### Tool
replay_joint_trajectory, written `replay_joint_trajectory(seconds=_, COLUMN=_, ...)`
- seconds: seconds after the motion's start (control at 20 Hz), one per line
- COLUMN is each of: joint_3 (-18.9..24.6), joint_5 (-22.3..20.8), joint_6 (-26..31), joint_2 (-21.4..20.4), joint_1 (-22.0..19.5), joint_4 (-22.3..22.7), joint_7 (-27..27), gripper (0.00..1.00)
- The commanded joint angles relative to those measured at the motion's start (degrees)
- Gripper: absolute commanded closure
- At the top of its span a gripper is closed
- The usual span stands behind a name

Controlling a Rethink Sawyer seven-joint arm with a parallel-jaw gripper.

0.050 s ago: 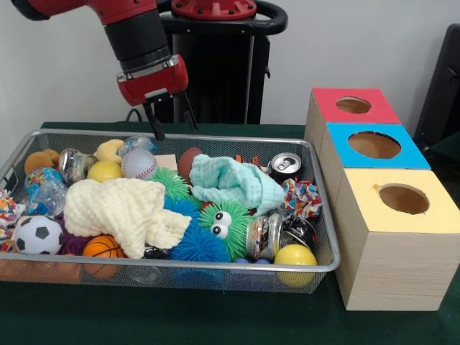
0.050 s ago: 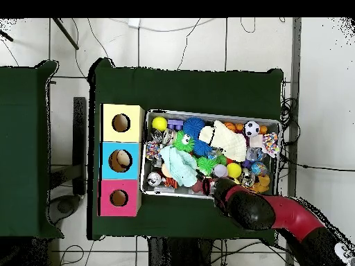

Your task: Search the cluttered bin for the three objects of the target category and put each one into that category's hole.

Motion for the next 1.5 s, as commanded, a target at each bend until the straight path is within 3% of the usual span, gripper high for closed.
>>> replay_joint_trajectory(seconds=0.05, joint_3=5.57, joint_5=4.02, joint_6=10.01, joint_2=-2.56, joint_1=-1.02, joint_4=-7.31, joint_7=-4.29, gripper=0.0)
replay_joint_trajectory(seconds=0.3, joint_3=4.22, joint_5=3.89, joint_6=17.57, joint_2=-11.84, joint_1=2.67, joint_4=-10.22, joint_7=-5.67, gripper=0.0)
replay_joint_trajectory(seconds=0.5, joint_3=1.59, joint_5=-0.24, joint_6=18.05, joint_2=-14.97, joint_1=5.6, joint_4=-12.01, joint_7=-5.08, gripper=0.0)
replay_joint_trajectory(seconds=1.0, joint_3=-1.5, joint_5=-7.93, joint_6=15.17, joint_2=-17.33, joint_1=8.81, joint_4=-13.7, joint_7=-4.77, gripper=0.0)
replay_joint_trajectory(seconds=1.25, joint_3=-2.62, joint_5=-13.38, joint_6=9.12, joint_2=-14.84, joint_1=9.3, joint_4=-13.3, joint_7=-3.6, gripper=0.0)
replay_joint_trajectory(seconds=1.5, joint_3=-6.81, joint_5=-20.76, joint_6=1.89, joint_2=-11.63, joint_1=11.64, joint_4=-12.35, joint_7=1.73, gripper=0.0)
